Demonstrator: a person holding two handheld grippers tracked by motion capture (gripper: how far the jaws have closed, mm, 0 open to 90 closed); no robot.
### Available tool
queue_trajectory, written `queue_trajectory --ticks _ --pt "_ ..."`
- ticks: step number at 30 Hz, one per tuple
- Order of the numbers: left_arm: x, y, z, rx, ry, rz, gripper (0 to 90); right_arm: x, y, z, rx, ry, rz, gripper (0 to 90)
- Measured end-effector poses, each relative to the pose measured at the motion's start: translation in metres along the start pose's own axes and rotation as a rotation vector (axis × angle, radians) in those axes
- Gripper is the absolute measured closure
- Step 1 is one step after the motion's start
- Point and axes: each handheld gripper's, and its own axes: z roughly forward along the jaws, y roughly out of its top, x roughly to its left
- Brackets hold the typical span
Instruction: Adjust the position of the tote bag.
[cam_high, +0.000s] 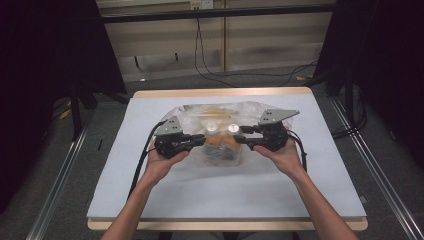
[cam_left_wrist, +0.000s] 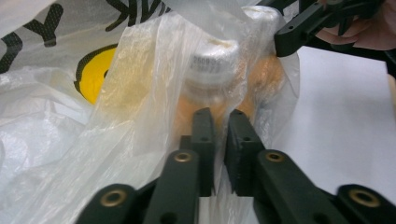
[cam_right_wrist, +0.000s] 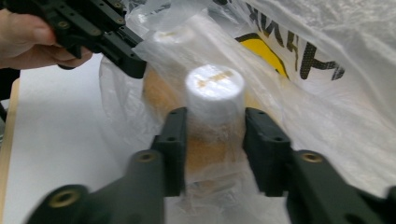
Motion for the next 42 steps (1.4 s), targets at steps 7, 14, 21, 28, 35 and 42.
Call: queue_trajectory --ticks 7,14,21,28,35,42 --pt "-0.008 0.002 -0.004 0.019 -0.051 0.042 90.0 0.001 -0.004 -0.013 -0.003 0.007 0.009 83.6" --pt "-0.015 -0.003 0.001 0.066 -0.090 0.050 90.0 0.003 -0.012 -0.019 0.015 0.062 0.013 90.0" --pt "-0.012 -0.017 0.010 0.128 -0.098 0.045 90.0 0.002 -0.028 -0.010 0.065 0.088 0.028 90.0" --pt "-0.006 -0.033 0.018 0.165 -0.104 0.025 90.0 0.002 -0.048 0.001 0.110 0.113 0.052 90.0" --pt "0.000 -0.046 0.027 0.226 -0.080 0.024 90.0 -0.007 -0.063 0.008 0.144 0.098 0.083 90.0" --pt "0.002 -0.059 0.035 0.276 -0.084 0.017 90.0 -0.016 -0.082 0.017 0.206 0.087 0.112 90.0"
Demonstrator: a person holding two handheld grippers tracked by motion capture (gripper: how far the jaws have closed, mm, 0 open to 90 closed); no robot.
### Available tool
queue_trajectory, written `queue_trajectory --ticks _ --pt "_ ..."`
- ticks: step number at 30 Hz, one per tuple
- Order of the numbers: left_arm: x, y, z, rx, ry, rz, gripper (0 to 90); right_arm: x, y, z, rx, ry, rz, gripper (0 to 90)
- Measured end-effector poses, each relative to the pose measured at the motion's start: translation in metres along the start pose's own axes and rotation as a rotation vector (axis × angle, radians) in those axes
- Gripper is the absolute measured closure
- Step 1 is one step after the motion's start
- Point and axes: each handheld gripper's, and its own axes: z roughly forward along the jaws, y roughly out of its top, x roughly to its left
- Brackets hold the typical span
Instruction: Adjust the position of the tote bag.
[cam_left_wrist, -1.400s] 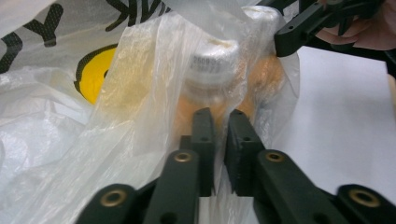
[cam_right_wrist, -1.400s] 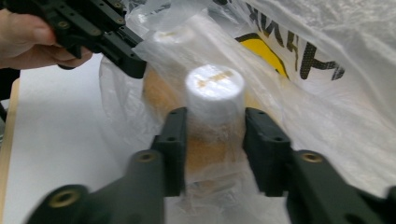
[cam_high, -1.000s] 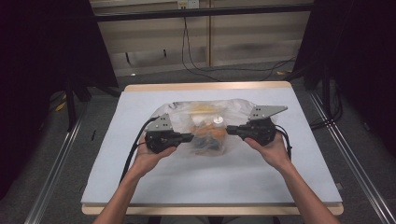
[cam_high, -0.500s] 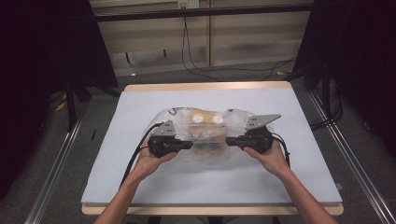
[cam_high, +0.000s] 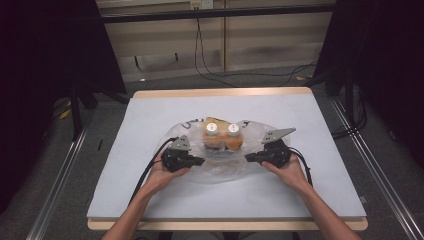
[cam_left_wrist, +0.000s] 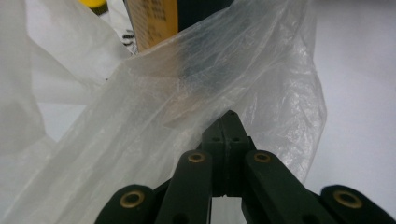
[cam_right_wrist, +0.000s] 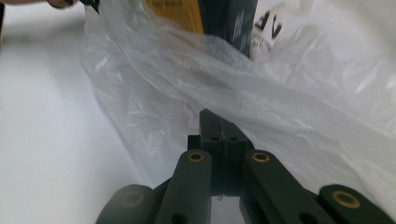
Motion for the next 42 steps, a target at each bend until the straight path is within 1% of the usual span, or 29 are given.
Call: queue_trajectory --ticks 1,2,3,6,8,11,12,13,15,16,18,19,20,22,23,24,25,26,28,29,30,32,33,34,35,36,37,38,42 --pt "-0.001 -0.001 0.002 0.007 -0.005 0.001 90.0 0.000 -0.003 0.005 0.029 -0.002 -0.006 90.0" --pt "-0.001 -0.002 0.003 0.033 -0.006 0.005 90.0 0.001 -0.004 0.007 0.041 -0.003 -0.010 90.0" --pt "-0.002 -0.005 0.007 0.040 -0.006 0.003 90.0 0.001 -0.004 0.009 0.051 -0.002 -0.010 90.0" --pt "-0.002 -0.009 0.009 0.028 -0.006 -0.017 90.0 0.001 -0.005 0.012 0.062 0.011 -0.009 90.0" --pt "0.000 -0.011 0.009 0.053 -0.005 -0.019 90.0 0.001 -0.006 0.014 0.071 0.014 -0.006 90.0" --pt "-0.002 -0.014 0.012 0.043 0.006 -0.019 90.0 0.001 -0.009 0.019 0.103 0.005 -0.025 90.0" --pt "-0.002 -0.013 0.011 0.056 0.009 -0.001 90.0 0.000 -0.011 0.019 0.101 0.005 -0.019 90.0" --pt "-0.002 -0.014 0.011 0.054 0.011 -0.005 90.0 -0.001 -0.012 0.019 0.094 0.014 -0.006 90.0" --pt "-0.002 -0.015 0.010 0.045 0.004 -0.024 90.0 0.000 -0.012 0.019 0.095 0.006 -0.012 90.0" --pt "-0.002 -0.016 0.011 0.032 0.004 -0.024 90.0 0.001 -0.012 0.019 0.093 0.000 -0.014 90.0" --pt "-0.002 -0.016 0.008 0.047 -0.006 -0.022 89.6 0.002 -0.013 0.019 0.089 -0.004 -0.018 90.0" --pt "-0.004 -0.015 0.006 0.027 -0.019 -0.031 87.8 0.005 -0.012 0.015 0.075 -0.007 -0.020 88.5" --pt "-0.004 -0.015 0.006 0.027 -0.019 -0.031 86.5 0.005 -0.012 0.015 0.075 -0.007 -0.020 88.5" --pt "-0.007 -0.012 0.002 0.004 -0.023 -0.035 84.9 0.009 -0.008 0.010 0.050 0.007 -0.032 83.5" --pt "-0.008 -0.010 0.000 -0.011 -0.025 -0.035 80.7 0.013 -0.005 0.002 0.027 0.015 -0.034 78.3" --pt "-0.011 -0.009 -0.003 -0.023 -0.029 -0.034 80.7 0.013 -0.005 0.002 0.027 0.015 -0.034 78.3" --pt "-0.014 -0.006 -0.007 -0.034 -0.023 -0.024 78.2 0.015 -0.003 -0.002 0.032 0.010 -0.047 75.7" --pt "-0.017 -0.005 -0.010 -0.052 -0.026 -0.028 76.9 0.017 -0.001 -0.008 0.025 0.006 -0.051 72.8" --pt "-0.026 -0.003 -0.017 -0.078 -0.033 -0.019 74.7 0.020 0.000 -0.016 -0.002 0.035 -0.048 71.4" --pt "-0.032 -0.003 -0.026 -0.101 -0.035 -0.007 72.5 0.025 0.000 -0.024 -0.010 0.027 -0.062 69.5" --pt "-0.032 -0.003 -0.026 -0.101 -0.035 -0.007 72.2 0.025 0.000 -0.024 -0.010 0.027 -0.062 69.5" --pt "-0.037 -0.001 -0.033 -0.134 -0.037 -0.002 72.1 0.031 -0.001 -0.033 -0.035 0.042 -0.061 68.4" --pt "-0.039 0.002 -0.040 -0.162 -0.035 -0.010 71.5 0.036 -0.001 -0.042 -0.058 0.043 -0.062 68.5" --pt "-0.039 0.002 -0.040 -0.162 -0.035 -0.010 71.8 0.036 -0.001 -0.042 -0.058 0.043 -0.062 68.5" --pt "-0.042 0.005 -0.045 -0.196 -0.039 -0.005 72.3 0.041 -0.003 -0.052 -0.081 0.035 -0.067 69.4" --pt "-0.042 0.005 -0.045 -0.196 -0.039 -0.005 73.4 0.041 -0.003 -0.052 -0.081 0.035 -0.067 69.4" --pt "-0.046 0.008 -0.050 -0.211 -0.043 0.008 73.5 0.045 -0.003 -0.062 -0.108 0.034 -0.067 70.9" --pt "-0.048 0.009 -0.053 -0.210 -0.036 0.020 73.9 0.047 -0.002 -0.067 -0.119 0.026 -0.072 71.0" --pt "-0.055 0.014 -0.062 -0.235 -0.040 0.035 75.3 0.051 0.002 -0.079 -0.165 0.020 -0.079 71.0"
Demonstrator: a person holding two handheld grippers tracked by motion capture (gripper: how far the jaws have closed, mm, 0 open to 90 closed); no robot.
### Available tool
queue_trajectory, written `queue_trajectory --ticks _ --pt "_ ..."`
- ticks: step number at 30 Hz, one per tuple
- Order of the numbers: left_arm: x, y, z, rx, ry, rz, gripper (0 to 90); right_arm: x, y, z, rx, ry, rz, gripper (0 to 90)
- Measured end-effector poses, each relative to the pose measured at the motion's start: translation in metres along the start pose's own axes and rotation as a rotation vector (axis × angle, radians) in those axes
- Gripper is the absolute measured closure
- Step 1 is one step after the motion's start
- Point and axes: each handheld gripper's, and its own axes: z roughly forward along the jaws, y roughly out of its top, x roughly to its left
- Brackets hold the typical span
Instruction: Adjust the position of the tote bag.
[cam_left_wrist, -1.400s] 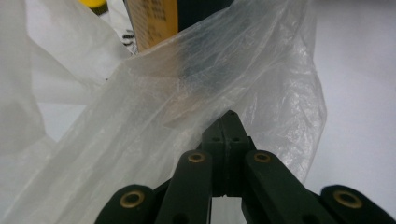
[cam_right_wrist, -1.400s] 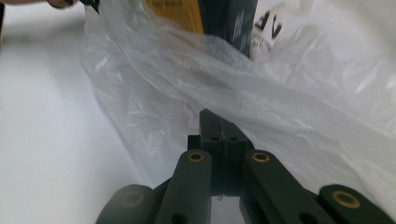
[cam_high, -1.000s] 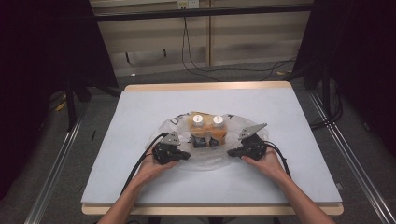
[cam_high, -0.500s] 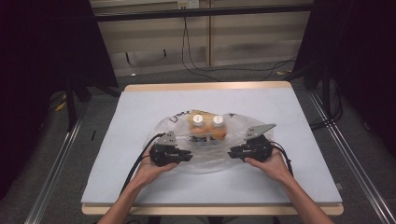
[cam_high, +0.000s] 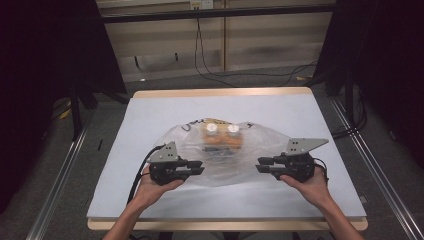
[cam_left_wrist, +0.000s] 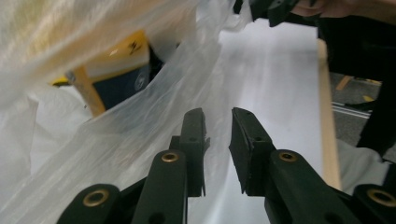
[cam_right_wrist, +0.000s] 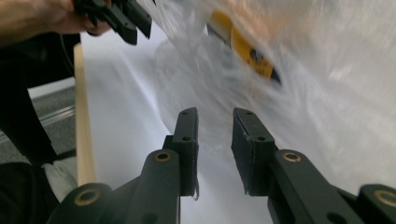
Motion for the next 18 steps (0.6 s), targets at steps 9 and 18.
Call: queue_trajectory --ticks 9,18 --pt "0.010 0.036 -0.028 -0.116 0.032 0.045 69.3 -0.006 0.033 -0.010 -0.087 -0.049 -0.044 60.4" --pt "0.045 0.053 -0.016 -0.091 0.071 0.054 42.2 -0.030 0.052 0.002 -0.098 -0.098 -0.033 36.4"
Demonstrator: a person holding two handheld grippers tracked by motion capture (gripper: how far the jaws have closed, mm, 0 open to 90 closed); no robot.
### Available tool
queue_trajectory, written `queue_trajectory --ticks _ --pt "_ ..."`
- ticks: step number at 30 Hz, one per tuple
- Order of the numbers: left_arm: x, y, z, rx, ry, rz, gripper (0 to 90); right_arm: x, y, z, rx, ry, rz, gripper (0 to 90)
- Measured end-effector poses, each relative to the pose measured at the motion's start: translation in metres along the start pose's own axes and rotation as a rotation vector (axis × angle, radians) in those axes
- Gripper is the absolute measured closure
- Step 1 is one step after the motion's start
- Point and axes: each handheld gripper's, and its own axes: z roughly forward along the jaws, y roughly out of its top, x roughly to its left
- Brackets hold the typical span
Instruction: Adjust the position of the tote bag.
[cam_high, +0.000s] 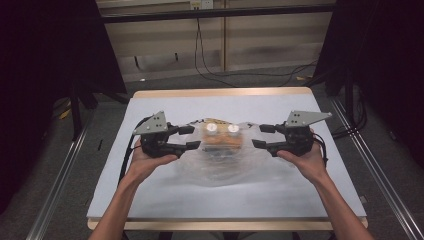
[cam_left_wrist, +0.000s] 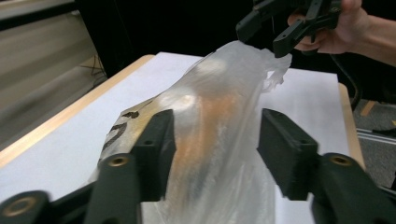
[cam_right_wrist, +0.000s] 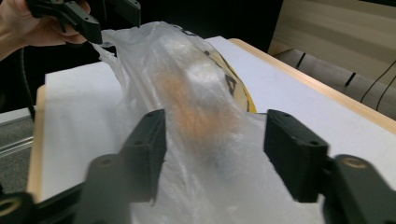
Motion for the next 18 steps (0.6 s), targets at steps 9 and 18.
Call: queue_trajectory --ticks 9,18 --pt "0.009 -0.022 0.028 0.125 0.041 -0.024 28.7 -0.004 -0.011 0.028 0.101 -0.005 -0.017 20.8" --pt "0.014 -0.027 0.024 0.106 0.050 -0.043 77.8 -0.003 -0.014 0.037 0.144 -0.003 -0.038 73.0"
